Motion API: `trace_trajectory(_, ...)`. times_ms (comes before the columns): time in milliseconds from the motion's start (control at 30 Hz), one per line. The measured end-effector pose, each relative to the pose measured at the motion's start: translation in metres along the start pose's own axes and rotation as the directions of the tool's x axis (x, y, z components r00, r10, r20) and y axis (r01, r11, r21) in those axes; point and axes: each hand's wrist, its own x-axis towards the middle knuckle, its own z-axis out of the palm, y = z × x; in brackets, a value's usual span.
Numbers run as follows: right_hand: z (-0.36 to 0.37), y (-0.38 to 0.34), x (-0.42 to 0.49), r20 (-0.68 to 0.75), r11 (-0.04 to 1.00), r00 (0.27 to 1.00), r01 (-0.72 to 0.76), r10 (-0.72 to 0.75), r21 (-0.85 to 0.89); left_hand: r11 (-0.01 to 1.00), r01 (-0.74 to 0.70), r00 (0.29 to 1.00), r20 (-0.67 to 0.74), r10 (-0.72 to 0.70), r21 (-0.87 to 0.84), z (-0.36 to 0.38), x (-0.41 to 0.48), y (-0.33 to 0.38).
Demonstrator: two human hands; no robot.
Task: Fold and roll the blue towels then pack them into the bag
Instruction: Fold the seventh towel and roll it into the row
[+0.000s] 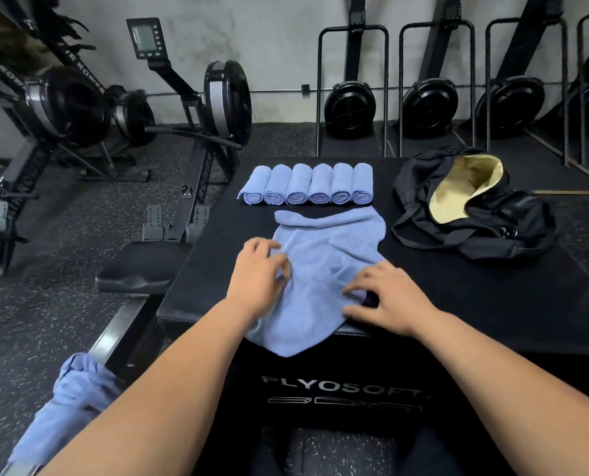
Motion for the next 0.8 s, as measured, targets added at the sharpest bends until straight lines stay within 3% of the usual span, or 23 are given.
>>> trace_trajectory(67,0.016,0.001,-0.009,0.002,0.995,1.000,0.026,-0.026,-0.097,0.993,-0.117,0.991,0.055,0.118,-0.021,0.007,-0.016,-0.007)
trace_trajectory(200,0.030,-0.002,-0.007,-0.144,0.991,0.990,-0.025,0.006,-0.130,0.992,-0.122,0.984,0.131,0.124,-0.021,0.000,-0.040,-0.014)
trace_trajectory(267,0.027,-0.004,-0.001,-0.164,0.997,0.986,-0.046,0.036,-0.056,0.983,-0.179,0.970,0.174,0.170,0.039,-0.006,-0.044,-0.017)
trace_trajectory(400,0.000,0.001,0.018,-0.249,0.914,0.903,-0.269,0.349,0.305,0.973,-0.183,0.969,0.194,0.154,0.141,-0.009,-0.042,-0.028)
trace_trajectory(500,-0.013,0.010,0.027,-0.183,0.855,0.837,-0.487,0.515,0.177,0.989,-0.096,0.978,0.197,0.072,0.116,-0.007,-0.036,-0.026)
trace_trajectory(567,-0.014,0.014,0.024,-0.207,0.887,0.874,-0.458,0.439,-0.057,0.994,-0.072,0.974,0.220,0.053,0.077,-0.005,-0.035,-0.020)
trace_trajectory(633,-0.004,0.022,0.016,-0.226,0.945,0.948,-0.266,0.222,-0.191,0.993,-0.097,0.967,0.241,0.079,0.063,-0.002,-0.036,-0.014)
trace_trajectory(733,0.009,0.024,0.001,-0.145,0.963,0.987,0.023,-0.064,-0.269,0.986,-0.138,0.972,0.203,0.116,0.094,-0.001,-0.039,-0.016)
trace_trajectory(800,0.010,0.021,-0.009,-0.128,0.970,0.990,0.020,-0.053,-0.241,0.989,-0.123,0.983,0.148,0.111,0.077,0.001,-0.040,-0.019)
